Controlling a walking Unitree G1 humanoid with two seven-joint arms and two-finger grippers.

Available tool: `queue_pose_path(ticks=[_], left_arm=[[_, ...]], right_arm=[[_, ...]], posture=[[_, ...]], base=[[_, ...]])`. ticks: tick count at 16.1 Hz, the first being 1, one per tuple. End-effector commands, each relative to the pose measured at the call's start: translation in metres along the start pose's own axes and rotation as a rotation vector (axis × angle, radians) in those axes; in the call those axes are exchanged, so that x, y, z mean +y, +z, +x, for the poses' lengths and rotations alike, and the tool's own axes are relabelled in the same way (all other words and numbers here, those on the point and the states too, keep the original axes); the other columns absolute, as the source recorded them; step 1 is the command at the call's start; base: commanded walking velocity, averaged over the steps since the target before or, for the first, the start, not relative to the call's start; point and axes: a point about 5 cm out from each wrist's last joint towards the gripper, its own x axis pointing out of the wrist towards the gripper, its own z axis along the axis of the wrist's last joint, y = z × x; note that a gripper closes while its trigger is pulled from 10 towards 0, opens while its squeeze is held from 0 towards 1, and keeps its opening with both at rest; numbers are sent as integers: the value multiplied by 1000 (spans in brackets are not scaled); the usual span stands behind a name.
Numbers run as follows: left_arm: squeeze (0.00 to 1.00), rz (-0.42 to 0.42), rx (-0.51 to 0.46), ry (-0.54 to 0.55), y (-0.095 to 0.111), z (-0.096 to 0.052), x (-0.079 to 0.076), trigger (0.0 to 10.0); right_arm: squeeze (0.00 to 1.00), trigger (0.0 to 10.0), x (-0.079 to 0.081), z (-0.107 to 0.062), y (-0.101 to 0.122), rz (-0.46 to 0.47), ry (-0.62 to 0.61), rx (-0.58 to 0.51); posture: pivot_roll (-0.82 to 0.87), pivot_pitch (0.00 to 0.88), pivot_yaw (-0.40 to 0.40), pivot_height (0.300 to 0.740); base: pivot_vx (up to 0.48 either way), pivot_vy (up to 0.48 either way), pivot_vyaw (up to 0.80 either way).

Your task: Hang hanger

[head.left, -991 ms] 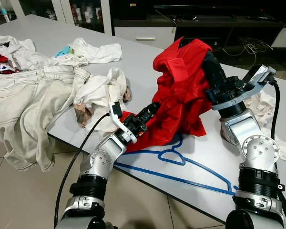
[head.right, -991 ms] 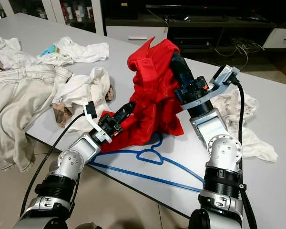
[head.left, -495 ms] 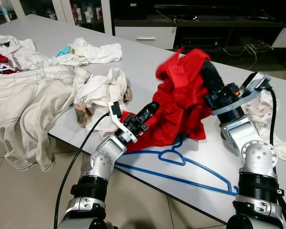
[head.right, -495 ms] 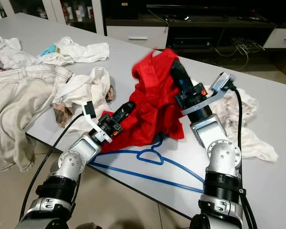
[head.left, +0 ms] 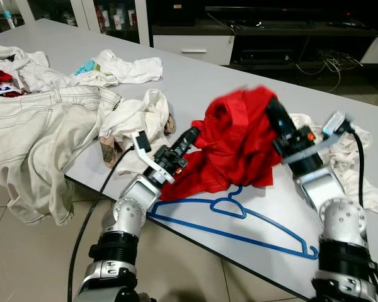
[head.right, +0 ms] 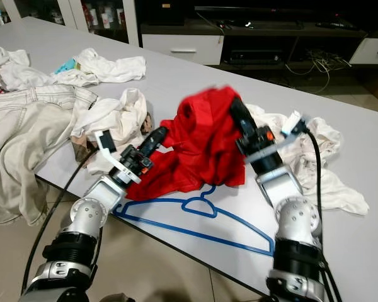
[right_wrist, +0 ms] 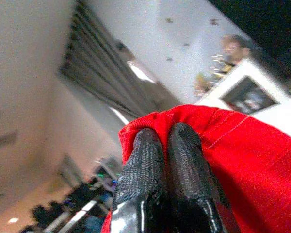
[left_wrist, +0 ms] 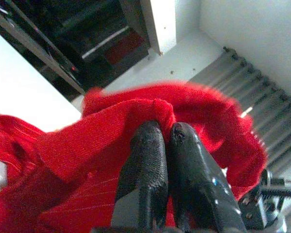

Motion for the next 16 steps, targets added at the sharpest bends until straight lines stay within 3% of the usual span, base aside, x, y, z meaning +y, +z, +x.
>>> queue_pose_path(ticks=[1, 2, 5, 6, 7, 8, 12, 13, 16], left_arm=[[0, 18, -16, -16, 6, 2, -2, 0], [0, 27, -17, -14, 8, 1, -2, 0], [0, 45, -15, -10, 10, 1, -1, 0], [0, 55, -9, -9, 10, 0, -1, 0], [0, 66, -3, -8, 10, 1, -1, 0], [0, 75, 0, -7, 10, 1, -1, 0], [0, 119, -12, 3, 16, 2, 0, 0], [0, 134, -20, 13, 19, 2, 1, 0], [0, 153, -24, 26, 20, 1, 2, 0]], right_arm=[[0, 10000, -1, -4, 4, -31, -18, -1], [1000, 10000, -5, -10, 4, -68, -43, 36], [1000, 10000, -15, -18, 7, -164, -119, 101], [988, 10000, -23, -20, 9, -260, -196, 138], [431, 10000, -31, -22, 13, -350, -260, 172], [0, 10000, -35, -24, 15, -437, -298, 208], [0, 10000, -41, -28, 17, -641, -357, 340], [0, 10000, -46, -32, 22, -745, -397, 389], [0, 10000, -46, -34, 29, -866, -401, 446]], posture=[[-24, 0, -1, 740], [-25, 0, -1, 740], [-31, 0, 5, 740], [-33, 0, 6, 740], [-36, 0, 8, 740], [-39, 0, 10, 740], [-39, 0, 10, 740], [-39, 0, 10, 740], [-38, 0, 10, 740]], base=[[0, 0, 0], [0, 0, 0], [0, 0, 0], [0, 0, 0], [0, 0, 0], [0, 0, 0], [0, 0, 0], [0, 0, 0], [0, 0, 0]])
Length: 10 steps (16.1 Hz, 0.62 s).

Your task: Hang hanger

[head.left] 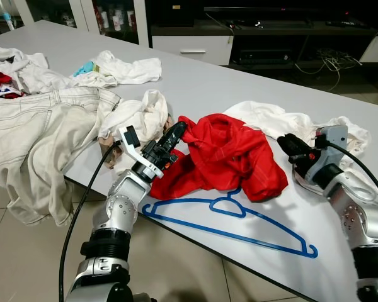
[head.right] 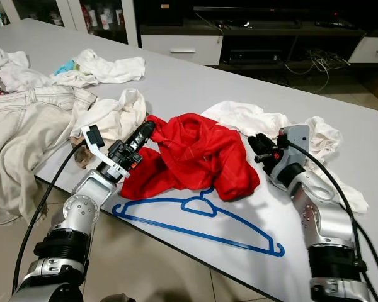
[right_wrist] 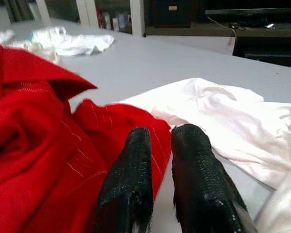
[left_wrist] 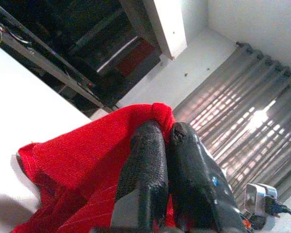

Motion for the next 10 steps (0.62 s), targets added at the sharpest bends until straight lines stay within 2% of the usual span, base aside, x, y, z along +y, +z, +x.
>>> queue_pose_path(ticks=[1, 3, 6, 7, 8, 9, 10], left_arm=[[0, 28, 2, -1, 2, 4, -1, 0], [0, 32, 2, 0, 0, 4, -2, 0], [0, 32, 17, -5, -6, 5, -3, 0], [0, 34, 26, -12, -8, 6, -4, 0], [0, 34, 28, -13, -9, 7, -5, 0], [0, 36, 28, -14, -10, 7, -5, 0], [0, 38, 28, -13, -10, 8, -5, 0]], right_arm=[[0, 10000, 2, -5, 15, -72, 43, -29], [0, 10000, 4, -14, 27, -97, 100, -75], [0, 10000, 23, -21, 40, 20, 255, -168], [0, 10000, 40, -24, 43, 81, 377, -182], [0, 10000, 51, -26, 38, 85, 447, -148], [0, 10000, 64, -28, 24, 65, 518, -66], [0, 10000, 77, -26, -1, 11, 553, 62]], posture=[[-36, 0, 7, 740], [-38, 0, 6, 740], [-46, 0, 4, 740], [-51, 0, 4, 740], [-51, 0, 4, 740], [-51, 0, 2, 740], [-48, 0, 2, 740]], base=[[0, 0, 0], [0, 0, 0], [0, 0, 0], [0, 0, 0], [0, 0, 0], [0, 0, 0], [0, 0, 0]])
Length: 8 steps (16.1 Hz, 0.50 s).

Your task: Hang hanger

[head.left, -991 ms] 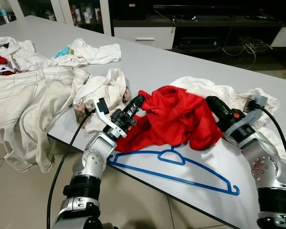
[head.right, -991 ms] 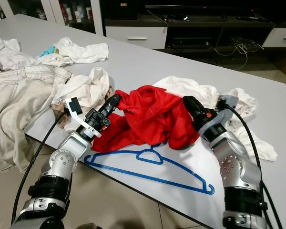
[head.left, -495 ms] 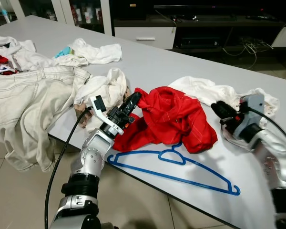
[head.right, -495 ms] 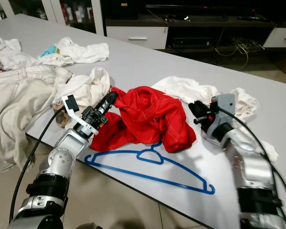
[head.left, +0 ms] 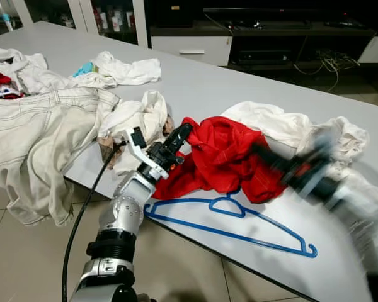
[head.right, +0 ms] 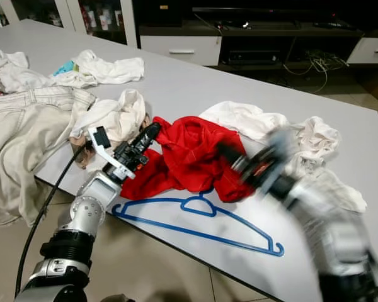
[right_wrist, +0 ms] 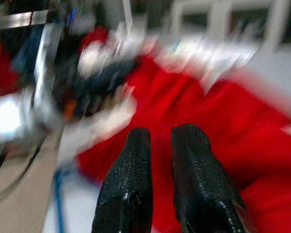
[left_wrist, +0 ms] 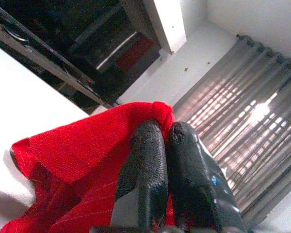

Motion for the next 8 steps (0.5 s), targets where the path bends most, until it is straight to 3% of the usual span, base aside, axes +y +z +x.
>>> queue_pose_path(ticks=[1, 5, 7, 8], left_arm=[[0, 18, 10, -12, 0, 4, -2, 0], [0, 25, 11, -9, 0, 3, -2, 0], [0, 33, 10, -2, 0, 2, -1, 0], [0, 34, 11, 0, 0, 1, -1, 0]], right_arm=[[0, 10000, -1, 4, -10, -33, -17, 86], [0, 10000, -18, 17, -18, -32, -167, 150], [0, 10000, -48, 16, -20, -70, -393, 195], [0, 10000, -55, 14, -19, -69, -447, 194]], posture=[[-48, 0, 2, 740], [-40, 0, 0, 740], [-31, 0, -3, 740], [-31, 0, -3, 740]], base=[[0, 0, 0], [0, 0, 0], [0, 0, 0], [0, 0, 0]])
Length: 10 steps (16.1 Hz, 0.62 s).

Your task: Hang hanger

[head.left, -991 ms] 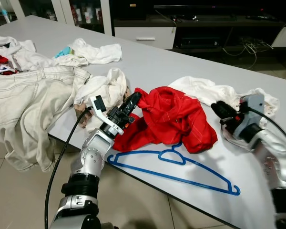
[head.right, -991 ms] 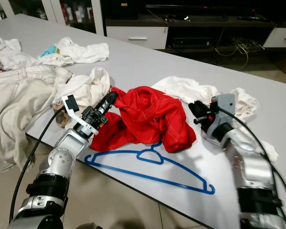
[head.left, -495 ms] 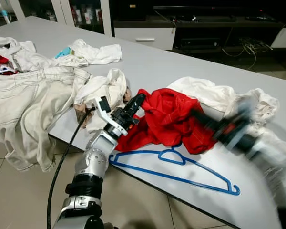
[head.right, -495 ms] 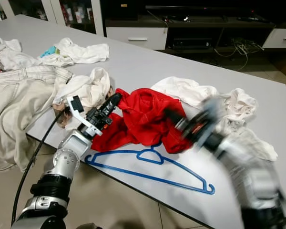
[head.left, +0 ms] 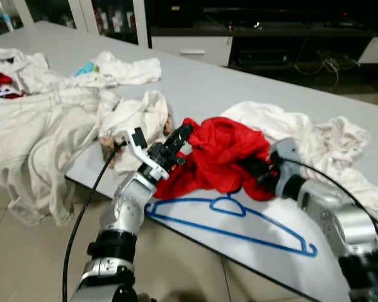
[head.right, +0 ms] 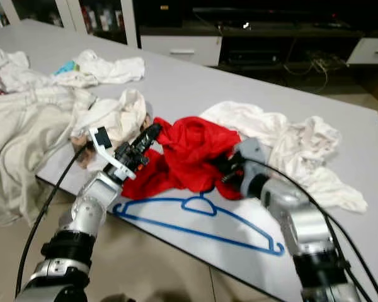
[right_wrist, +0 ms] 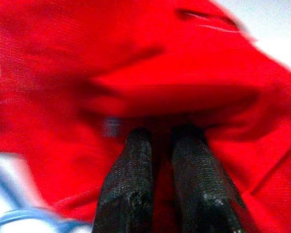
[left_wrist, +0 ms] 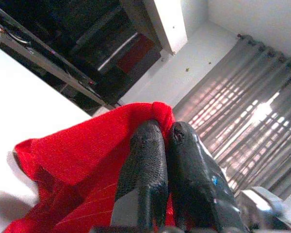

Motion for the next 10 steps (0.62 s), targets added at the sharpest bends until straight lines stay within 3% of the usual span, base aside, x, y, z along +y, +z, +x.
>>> queue_pose_path(ticks=[1, 6, 7, 10], left_arm=[[0, 22, 11, 0, 0, 1, -1, 0], [0, 32, 21, 8, -4, 1, -1, 0], [0, 35, 22, 9, -5, 1, -1, 0], [0, 38, 24, 12, -5, 2, -1, 0]], right_arm=[[0, 10000, -12, -2, 2, 0, -84, -6], [0, 10000, -30, -4, 4, -29, -224, 1], [0, 10000, -28, -9, 14, -81, -194, -58], [0, 10000, -21, -22, 33, -110, -81, -159]], posture=[[-31, 0, -3, 740], [-37, 0, -5, 740], [-42, 0, -4, 740], [-45, 0, -3, 740]], base=[[0, 0, 0], [0, 0, 0], [0, 0, 0], [0, 0, 0]])
